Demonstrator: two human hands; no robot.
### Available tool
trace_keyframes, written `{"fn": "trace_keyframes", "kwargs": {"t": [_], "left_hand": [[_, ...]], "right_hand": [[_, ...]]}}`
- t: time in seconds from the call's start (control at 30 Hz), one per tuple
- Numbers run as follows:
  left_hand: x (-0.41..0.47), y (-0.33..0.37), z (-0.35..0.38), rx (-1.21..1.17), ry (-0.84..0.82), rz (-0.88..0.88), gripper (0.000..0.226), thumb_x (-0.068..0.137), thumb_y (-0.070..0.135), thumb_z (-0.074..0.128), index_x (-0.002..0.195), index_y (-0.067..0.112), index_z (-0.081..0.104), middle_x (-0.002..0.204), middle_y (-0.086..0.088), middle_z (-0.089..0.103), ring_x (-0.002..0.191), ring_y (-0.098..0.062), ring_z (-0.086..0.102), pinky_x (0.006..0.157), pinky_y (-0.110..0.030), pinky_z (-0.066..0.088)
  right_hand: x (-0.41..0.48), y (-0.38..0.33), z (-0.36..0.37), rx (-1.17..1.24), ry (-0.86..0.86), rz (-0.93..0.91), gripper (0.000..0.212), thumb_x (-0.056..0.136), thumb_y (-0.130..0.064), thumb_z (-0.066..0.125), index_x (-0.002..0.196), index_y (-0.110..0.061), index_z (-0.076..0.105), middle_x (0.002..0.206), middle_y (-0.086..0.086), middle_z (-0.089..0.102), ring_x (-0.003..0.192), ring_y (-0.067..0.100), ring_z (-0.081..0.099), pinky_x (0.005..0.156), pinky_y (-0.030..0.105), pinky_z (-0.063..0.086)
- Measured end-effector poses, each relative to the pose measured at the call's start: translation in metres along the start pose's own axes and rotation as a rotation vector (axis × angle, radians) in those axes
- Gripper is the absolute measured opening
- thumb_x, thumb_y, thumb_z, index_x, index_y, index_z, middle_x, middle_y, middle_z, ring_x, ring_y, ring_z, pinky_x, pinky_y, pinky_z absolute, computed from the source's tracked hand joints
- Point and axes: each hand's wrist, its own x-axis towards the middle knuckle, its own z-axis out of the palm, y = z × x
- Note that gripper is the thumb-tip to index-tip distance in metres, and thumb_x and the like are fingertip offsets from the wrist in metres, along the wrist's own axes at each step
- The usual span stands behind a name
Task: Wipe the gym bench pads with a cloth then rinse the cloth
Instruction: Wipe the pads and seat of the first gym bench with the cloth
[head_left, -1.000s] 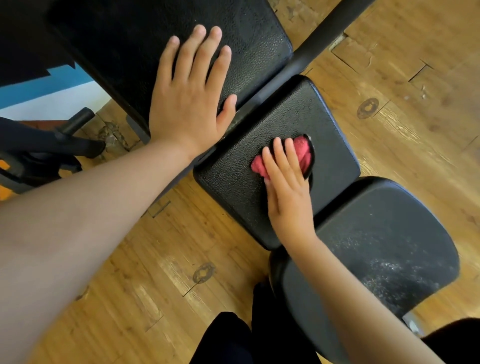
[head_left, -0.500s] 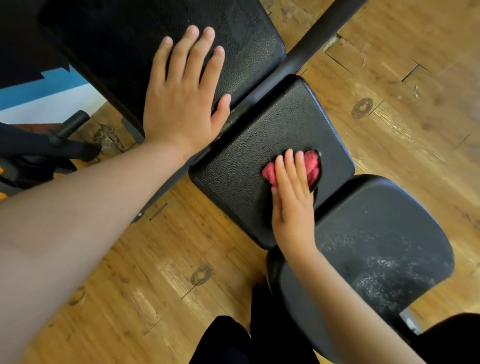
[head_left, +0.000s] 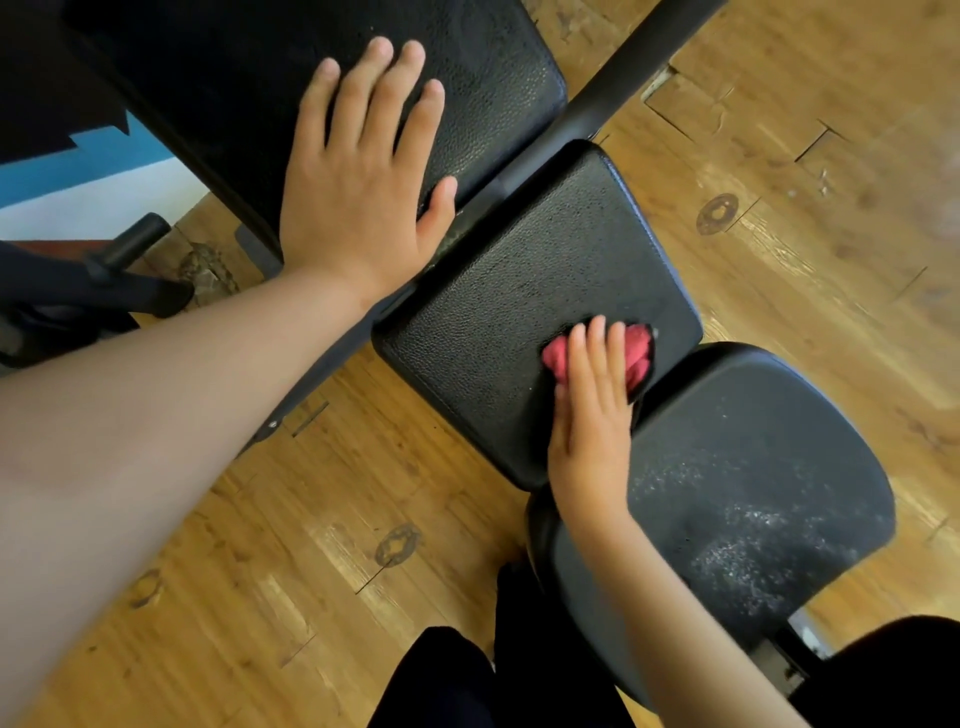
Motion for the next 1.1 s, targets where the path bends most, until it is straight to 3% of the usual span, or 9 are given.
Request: {"fn": "trace_keyframes", "kwargs": {"t": [0.17,0.33,0.57,0.83,1.0,1.1], "left_hand": [[0.000,0.001,0.000,0.004,0.002,0.002,0.060,0.098,0.042,0.028,0.147,0.007,0.029,0.158,-0.013,0.022,0.147,-0.031,0.017,0.120,-0.049,0.012],[0.000,0.001,0.000,0.017,-0.016,0.003,0.060,0.098,0.043,0.026,0.147,0.007,0.027,0.159,-0.013,0.021,0.148,-0.031,0.016,0.120,-0.048,0.011],[-0.001,0.000,0.000,0.018,0.012,0.009,0.059,0.098,0.042,0.029,0.146,0.006,0.030,0.157,-0.015,0.025,0.146,-0.033,0.020,0.119,-0.050,0.013],[-0.001,0.000,0.001,0.019,0.018,0.011,0.059,0.098,0.041,0.031,0.145,0.005,0.031,0.156,-0.016,0.026,0.145,-0.033,0.021,0.119,-0.050,0.014],[0.000,0.000,0.002,0.015,0.032,0.015,0.058,0.098,0.041,0.032,0.145,0.006,0.033,0.156,-0.016,0.028,0.145,-0.034,0.023,0.118,-0.050,0.015],[-0.001,0.000,0.003,0.019,0.034,0.012,0.058,0.098,0.040,0.032,0.145,0.006,0.032,0.156,-0.016,0.028,0.145,-0.034,0.023,0.119,-0.050,0.015]], "right_hand": [[-0.001,0.015,-0.006,-0.011,-0.039,-0.104,0.047,0.098,-0.004,0.044,0.145,-0.007,0.036,0.153,0.003,0.026,0.147,0.020,0.016,0.114,0.046,0.025],[0.033,0.014,-0.008,0.009,0.142,0.194,0.046,0.101,-0.007,0.036,0.148,-0.005,0.031,0.156,0.006,0.021,0.147,0.019,0.010,0.116,0.022,0.007],[-0.021,0.004,0.004,0.006,-0.004,0.064,0.046,0.101,-0.014,0.034,0.146,-0.006,0.033,0.156,0.006,0.022,0.148,0.021,0.011,0.114,0.046,0.025],[-0.018,0.002,-0.001,-0.004,-0.023,0.064,0.047,0.101,-0.014,0.033,0.147,-0.007,0.032,0.156,0.003,0.020,0.148,0.020,0.013,0.116,0.042,0.021],[-0.019,0.004,-0.001,-0.018,-0.026,0.045,0.047,0.101,-0.014,0.035,0.147,-0.007,0.032,0.157,0.005,0.021,0.148,0.019,0.012,0.114,0.048,0.027],[-0.007,0.017,-0.007,-0.029,0.007,0.013,0.046,0.101,-0.011,0.037,0.146,-0.004,0.035,0.155,0.009,0.025,0.147,0.022,0.016,0.117,0.037,0.021]]}}
